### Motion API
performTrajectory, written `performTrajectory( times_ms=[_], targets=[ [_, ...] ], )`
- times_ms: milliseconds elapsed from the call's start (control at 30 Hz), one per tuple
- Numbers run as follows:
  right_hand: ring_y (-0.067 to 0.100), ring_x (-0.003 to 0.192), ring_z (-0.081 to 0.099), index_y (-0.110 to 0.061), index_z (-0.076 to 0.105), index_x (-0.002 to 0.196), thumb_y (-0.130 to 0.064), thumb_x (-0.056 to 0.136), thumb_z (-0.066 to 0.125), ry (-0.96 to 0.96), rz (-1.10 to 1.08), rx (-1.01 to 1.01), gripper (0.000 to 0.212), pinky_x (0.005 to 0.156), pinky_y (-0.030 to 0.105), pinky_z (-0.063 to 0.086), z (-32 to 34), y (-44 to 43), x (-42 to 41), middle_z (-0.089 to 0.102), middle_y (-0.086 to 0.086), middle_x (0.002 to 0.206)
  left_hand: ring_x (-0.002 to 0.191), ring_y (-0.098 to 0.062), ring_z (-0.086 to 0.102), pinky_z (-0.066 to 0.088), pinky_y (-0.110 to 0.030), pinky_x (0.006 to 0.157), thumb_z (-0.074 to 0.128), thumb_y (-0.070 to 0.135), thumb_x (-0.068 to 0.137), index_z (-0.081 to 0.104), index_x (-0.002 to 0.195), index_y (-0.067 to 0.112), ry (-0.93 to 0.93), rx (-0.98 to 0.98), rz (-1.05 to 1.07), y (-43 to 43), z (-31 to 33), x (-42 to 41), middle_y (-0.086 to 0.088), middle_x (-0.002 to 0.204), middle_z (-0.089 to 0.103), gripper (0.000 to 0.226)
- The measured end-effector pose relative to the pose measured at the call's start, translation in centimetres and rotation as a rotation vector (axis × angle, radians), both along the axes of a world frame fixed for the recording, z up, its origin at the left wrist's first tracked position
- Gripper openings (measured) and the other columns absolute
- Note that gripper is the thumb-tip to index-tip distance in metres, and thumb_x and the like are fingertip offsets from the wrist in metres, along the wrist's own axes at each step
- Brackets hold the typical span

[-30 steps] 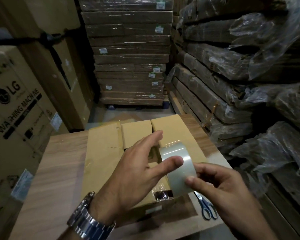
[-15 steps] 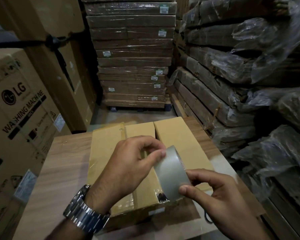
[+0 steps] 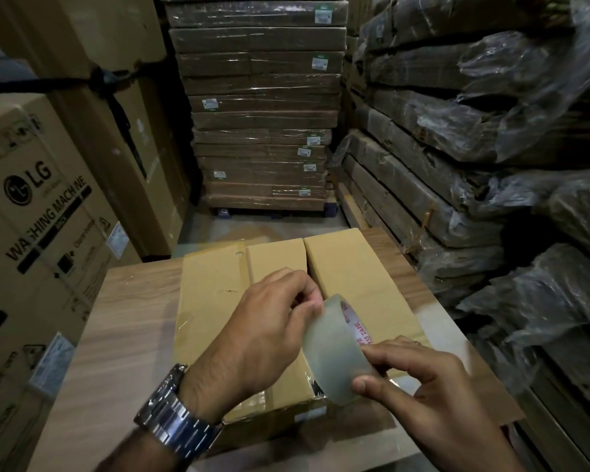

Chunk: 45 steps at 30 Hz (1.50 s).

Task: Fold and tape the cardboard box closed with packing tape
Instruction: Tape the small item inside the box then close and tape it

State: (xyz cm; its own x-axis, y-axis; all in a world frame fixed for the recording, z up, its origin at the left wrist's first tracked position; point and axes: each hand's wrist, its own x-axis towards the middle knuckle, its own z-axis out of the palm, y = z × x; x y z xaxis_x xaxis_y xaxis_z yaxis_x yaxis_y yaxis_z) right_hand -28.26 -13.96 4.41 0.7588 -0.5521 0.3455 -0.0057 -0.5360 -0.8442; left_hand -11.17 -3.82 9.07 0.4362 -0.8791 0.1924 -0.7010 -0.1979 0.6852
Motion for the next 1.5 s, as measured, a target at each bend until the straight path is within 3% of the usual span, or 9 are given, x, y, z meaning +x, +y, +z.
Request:
performTrajectory(
  times_ms=[267, 500, 600, 733, 900, 1067, 1200, 1300, 1500],
  targets=[
    [0.001, 0.079, 0.064, -0.027, 0.075, 0.093, -0.062, 0.077, 0.063, -0.102, -0.099, -0.097, 0.04, 0.071, 0.017, 0.046, -0.5, 0.1, 0.4, 0.069, -0.024, 0.085, 0.1, -0.002, 0.055, 0.044, -0.009, 0.075, 0.072, 0.042, 0.081, 0.069, 0.104, 0.042, 0.149, -0.126, 0.085, 2.1, 0.1, -0.4, 0.02, 0.101, 0.055, 0.024],
    [0.014, 0.083, 0.068, -0.026, 0.074, 0.095, -0.059, 0.075, 0.068, -0.205, -0.065, 0.056, 0.039, 0.072, 0.028, 0.052, -0.2, 1.2, 1.3, 0.073, -0.008, 0.087, 0.093, -0.007, 0.071, 0.055, -0.026, 0.08, 0.077, 0.024, 0.08, 0.055, 0.122, 0.053, 0.549, -0.16, 0.099, 3.8, -0.3, -3.0, 0.012, 0.099, 0.075, 0.056],
    [0.01, 0.087, 0.067, -0.033, 0.073, 0.096, -0.049, 0.065, 0.077, -0.184, -0.052, 0.051, 0.035, 0.073, 0.017, 0.051, 0.5, 1.4, 1.4, 0.073, -0.008, 0.091, 0.091, -0.007, 0.072, 0.056, -0.025, 0.08, 0.078, 0.004, 0.076, 0.065, 0.113, 0.045, 0.589, -0.261, 0.171, 4.1, -0.3, -3.5, 0.008, 0.097, 0.076, 0.056],
    [0.007, 0.09, 0.069, -0.047, 0.059, 0.117, -0.065, 0.057, 0.075, -0.189, -0.028, 0.17, 0.065, 0.078, 0.014, 0.05, 2.1, 1.9, 1.7, 0.074, -0.011, 0.099, 0.09, -0.007, 0.072, 0.056, -0.019, 0.075, 0.078, -0.002, 0.073, 0.069, 0.102, 0.05, 0.499, -0.294, 0.158, 4.6, -0.8, -3.6, 0.009, 0.101, 0.075, 0.061],
    [0.0, 0.091, 0.067, -0.042, 0.061, 0.116, -0.043, 0.076, 0.064, -0.128, -0.07, -0.094, 0.041, 0.071, 0.01, 0.049, 3.5, 1.9, 2.4, 0.07, -0.021, 0.096, 0.084, -0.003, 0.072, 0.057, -0.016, 0.074, 0.082, 0.006, 0.071, 0.067, 0.105, 0.049, 0.263, -0.341, 0.139, 5.0, -1.2, -3.8, 0.011, 0.098, 0.075, 0.057],
    [0.011, 0.089, 0.068, -0.038, 0.064, 0.1, -0.041, 0.077, 0.064, -0.109, -0.05, -0.074, 0.023, 0.067, 0.031, 0.055, 3.3, 1.9, 2.6, 0.068, -0.013, 0.097, 0.08, 0.01, 0.068, 0.055, -0.009, 0.07, 0.075, 0.019, 0.072, 0.061, 0.113, 0.045, -0.005, -0.367, 0.114, 5.3, -1.0, -3.6, 0.029, 0.098, 0.065, 0.051],
    [0.011, 0.085, 0.068, -0.041, 0.062, 0.104, -0.042, 0.074, 0.064, -0.11, -0.043, -0.023, 0.03, 0.067, 0.03, 0.057, 3.1, 2.2, 2.7, 0.066, -0.015, 0.097, 0.081, 0.013, 0.066, 0.053, -0.009, 0.056, 0.07, 0.031, 0.077, 0.057, 0.115, 0.046, -0.078, -0.379, 0.094, 5.5, -0.9, -3.5, 0.035, 0.093, 0.065, 0.043],
    [0.011, 0.079, 0.068, -0.042, 0.063, 0.102, -0.041, 0.071, 0.067, -0.122, -0.045, -0.009, 0.032, 0.067, 0.026, 0.057, 3.1, 2.1, 2.6, 0.065, -0.016, 0.09, 0.079, 0.007, 0.068, 0.051, -0.009, 0.051, 0.066, 0.035, 0.078, 0.056, 0.118, 0.046, -0.125, -0.36, 0.087, 5.6, -0.9, -3.4, 0.014, 0.091, 0.071, 0.042],
    [0.01, 0.066, 0.064, -0.034, 0.067, 0.094, -0.035, 0.069, 0.072, -0.172, -0.093, -0.087, 0.026, 0.062, 0.021, 0.054, 3.3, 2.2, 2.5, 0.063, -0.014, 0.077, 0.078, 0.012, 0.068, 0.045, 0.0, 0.055, 0.074, 0.024, 0.071, 0.044, 0.129, 0.054, -0.088, -0.337, 0.109, 5.7, -1.2, -3.9, 0.017, 0.092, 0.075, 0.072]
  ],
)
